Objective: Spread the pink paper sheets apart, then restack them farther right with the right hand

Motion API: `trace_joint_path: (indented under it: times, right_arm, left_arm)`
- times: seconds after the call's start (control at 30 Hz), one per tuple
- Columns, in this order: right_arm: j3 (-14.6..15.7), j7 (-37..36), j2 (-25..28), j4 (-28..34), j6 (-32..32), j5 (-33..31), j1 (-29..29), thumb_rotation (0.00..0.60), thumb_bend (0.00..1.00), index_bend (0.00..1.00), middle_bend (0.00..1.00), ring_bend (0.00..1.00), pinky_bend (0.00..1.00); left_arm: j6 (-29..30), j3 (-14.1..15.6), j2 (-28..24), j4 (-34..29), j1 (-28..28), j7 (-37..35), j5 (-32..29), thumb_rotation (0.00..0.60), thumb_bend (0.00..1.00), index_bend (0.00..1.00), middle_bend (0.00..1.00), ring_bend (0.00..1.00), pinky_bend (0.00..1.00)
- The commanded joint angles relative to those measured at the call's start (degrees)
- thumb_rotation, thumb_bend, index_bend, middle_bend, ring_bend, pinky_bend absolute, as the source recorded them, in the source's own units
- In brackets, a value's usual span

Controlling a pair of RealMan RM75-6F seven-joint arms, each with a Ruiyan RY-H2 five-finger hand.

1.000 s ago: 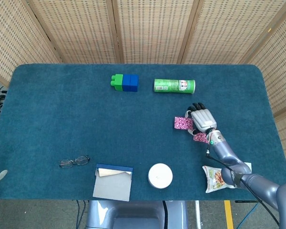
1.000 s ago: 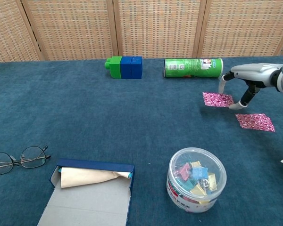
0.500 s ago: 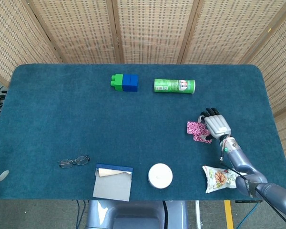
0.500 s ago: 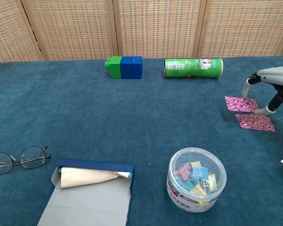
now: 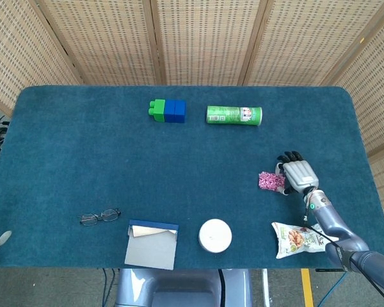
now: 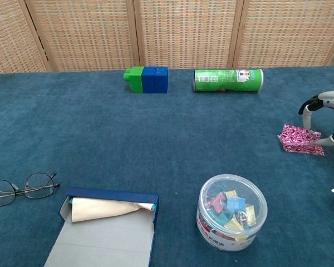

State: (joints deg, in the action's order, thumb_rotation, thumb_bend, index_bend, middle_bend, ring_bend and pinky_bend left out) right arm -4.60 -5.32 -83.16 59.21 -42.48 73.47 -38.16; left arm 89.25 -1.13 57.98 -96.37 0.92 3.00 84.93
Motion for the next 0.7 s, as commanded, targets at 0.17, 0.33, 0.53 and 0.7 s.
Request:
trace_joint_path:
  times: [0.17, 0.33, 0.53, 0.7]
  right_arm:
    - [0.2, -1.9, -0.4, -1.5, -0.1, 1.2, 0.3, 0.600, 0.31, 0.34, 0.13, 0.00, 0.00]
    - [0.2, -2.2, 0.3, -1.2, -0.1, 1.6, 0.3, 0.600, 0.31, 0.28, 0.12, 0.00, 0.00]
    - [-0.2, -1.6, 1.5, 0.1, -0.6, 1.7, 0.4, 0.600, 0.31, 0.25, 0.11, 0.00, 0.00]
    - [-0.4, -1.0, 3.0, 1.8, -1.3, 1.4, 0.9, 0.600, 0.31, 0.24, 0.10, 0.00, 0.00]
  left_arm:
    - [0.1, 0.1, 0.1, 0.3, 0.2, -0.2, 0.0, 0.560, 0.11, 0.02, 0.00, 0.00, 0.00]
    - [-0.1, 0.1, 0.1, 0.3, 0.1, -0.2, 0.0, 0.559, 0.11, 0.02, 0.00, 0.00, 0.00]
    - [-0.3, -0.1, 0.2, 0.3, 0.0, -0.2, 0.0, 0.559, 0.11, 0.02, 0.00, 0.00, 0.00]
    - [-0.4, 0.0, 0.2, 0.4, 0.0, -0.3, -0.1, 0.560, 0.11, 0.02, 0.00, 0.00, 0.00]
